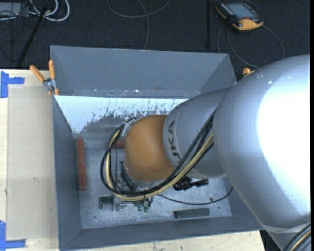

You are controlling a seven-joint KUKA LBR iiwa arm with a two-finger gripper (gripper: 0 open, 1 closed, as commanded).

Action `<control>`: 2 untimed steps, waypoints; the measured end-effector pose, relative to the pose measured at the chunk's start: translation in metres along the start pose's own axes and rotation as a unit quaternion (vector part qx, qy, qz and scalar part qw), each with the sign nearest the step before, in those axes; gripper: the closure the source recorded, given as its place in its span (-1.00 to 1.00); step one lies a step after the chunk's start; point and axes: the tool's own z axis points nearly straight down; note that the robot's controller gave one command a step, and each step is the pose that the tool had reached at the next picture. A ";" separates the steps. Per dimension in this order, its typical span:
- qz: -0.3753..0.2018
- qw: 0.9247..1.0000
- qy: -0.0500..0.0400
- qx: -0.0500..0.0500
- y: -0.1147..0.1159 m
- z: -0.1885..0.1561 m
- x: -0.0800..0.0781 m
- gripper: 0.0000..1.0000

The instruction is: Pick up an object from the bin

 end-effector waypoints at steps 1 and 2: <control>0.000 1.000 0.000 0.000 0.000 0.000 0.000 1.00; -0.023 1.000 0.000 0.000 0.013 -0.169 -0.007 1.00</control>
Offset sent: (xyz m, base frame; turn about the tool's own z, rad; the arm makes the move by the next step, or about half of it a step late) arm 0.0055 0.0124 0.1681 -0.0497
